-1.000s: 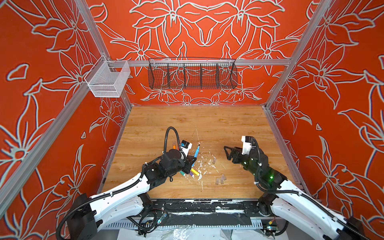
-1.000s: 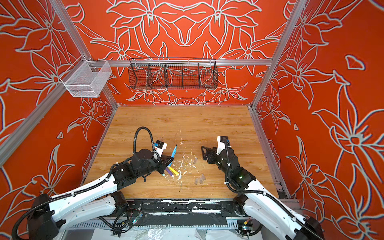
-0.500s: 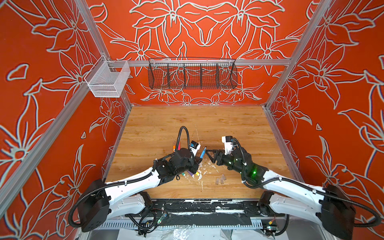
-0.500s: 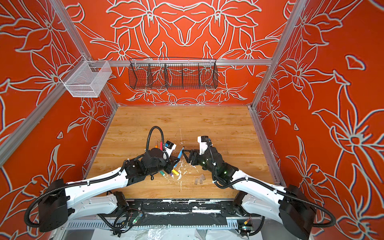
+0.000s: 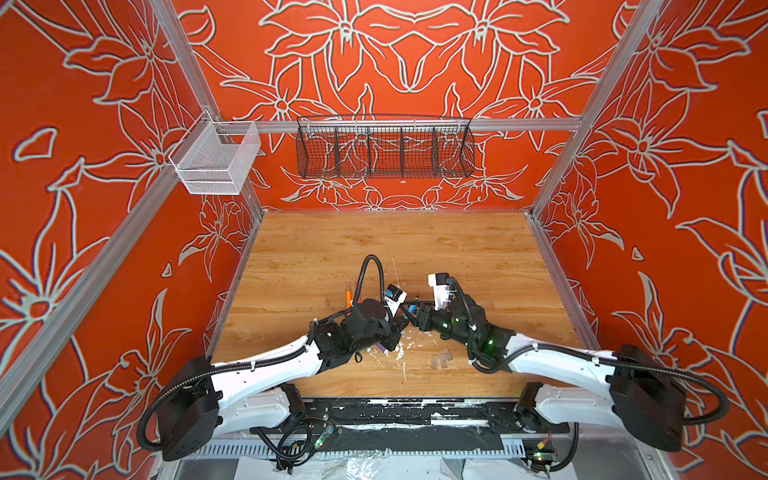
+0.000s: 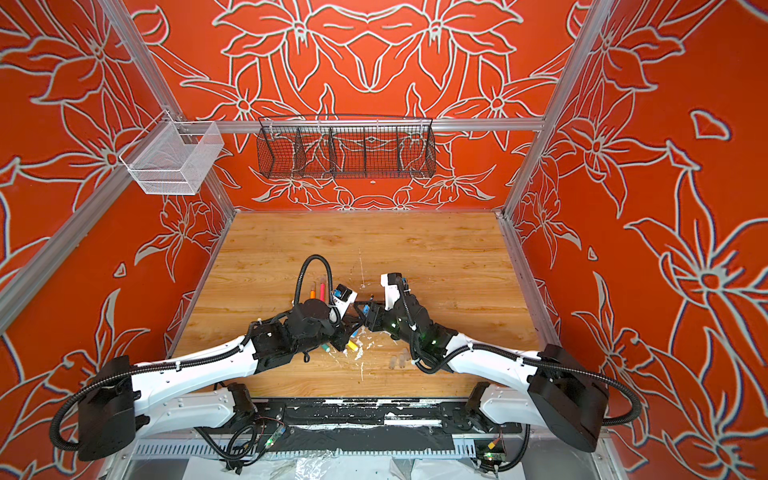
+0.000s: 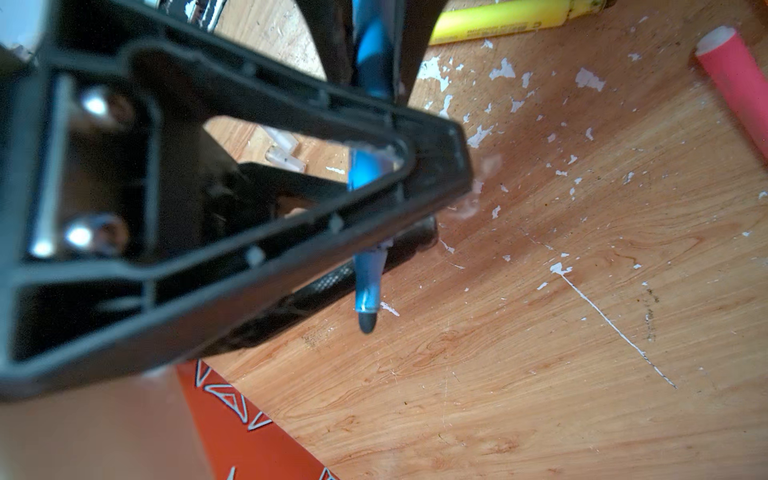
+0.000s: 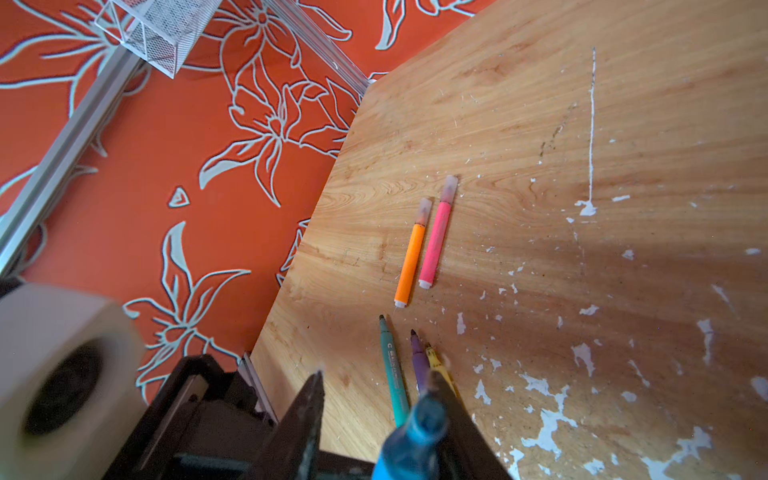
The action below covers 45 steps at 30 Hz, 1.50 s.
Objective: Insert the pens into the pen caps
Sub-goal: 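Hold the blue marker up while the right gripper moves near it and draws back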
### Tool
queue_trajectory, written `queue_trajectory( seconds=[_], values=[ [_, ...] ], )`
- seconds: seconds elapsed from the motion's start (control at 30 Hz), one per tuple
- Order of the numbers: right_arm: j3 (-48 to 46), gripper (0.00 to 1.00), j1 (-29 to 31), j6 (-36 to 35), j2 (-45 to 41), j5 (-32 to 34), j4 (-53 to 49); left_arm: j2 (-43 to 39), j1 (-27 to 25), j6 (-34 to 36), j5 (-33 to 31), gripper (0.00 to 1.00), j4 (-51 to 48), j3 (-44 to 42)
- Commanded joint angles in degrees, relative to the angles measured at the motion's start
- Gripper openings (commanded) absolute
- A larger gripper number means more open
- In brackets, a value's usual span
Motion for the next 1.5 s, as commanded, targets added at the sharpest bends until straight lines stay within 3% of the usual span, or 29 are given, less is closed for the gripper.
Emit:
queue_trajectory(
  seconds=[0.0,0.13,0.2,0.4,0.57,0.87,1.1,1.17,1.37,1.47],
  values=[
    [1.72,0.28,0.69,1.25,0.88,1.63,3.24,-0.63,-0.35,1.02,0.05,0.0,1.8,0.3],
    [-0.69,0.11,0.99,2.97,1.67,2.9,8.02,-0.99,-0.57,1.55,0.07,0.0,0.56,0.3],
    [-2.1,0.04,1.15,4.27,2.13,2.96,10.87,-1.71,-0.66,1.84,0.12,0.1,2.22,-1.1],
    [-3.16,0.0,1.99,6.25,0.6,3.57,11.91,-2.27,-0.66,2.74,0.92,0.25,5.37,-2.47],
    [-4.64,0.0,3.57,7.48,-0.6,5.2,15.1,-0.53,-0.66,2.98,0.9,0.28,7.81,-3.0],
    [-4.61,0.0,5.29,8.46,-0.21,6.43,16.34,1.49,-0.65,3.08,1.85,0.26,13.79,-4.02],
    [-6.12,0.0,5.47,9.12,-1.26,8.66,17.01,2.09,-0.62,3.31,1.62,0.01,14.38,-4.06],
    [-5.99,0.0,5.51,8.63,-2.0,9.11,16.01,2.12,-0.66,3.32,1.28,0.0,14.57,-4.18],
    [-7.16,0.41,5.47,4.94,-8.01,14.2,6.81,0.47,-0.65,3.17,-1.9,0.0,11.92,-4.65],
    [-7.18,0.5,5.47,2.56,-14.33,19.06,-4.69,-1.64,-0.36,3.23,-3.14,0.0,12.47,-6.29]
  ],
)
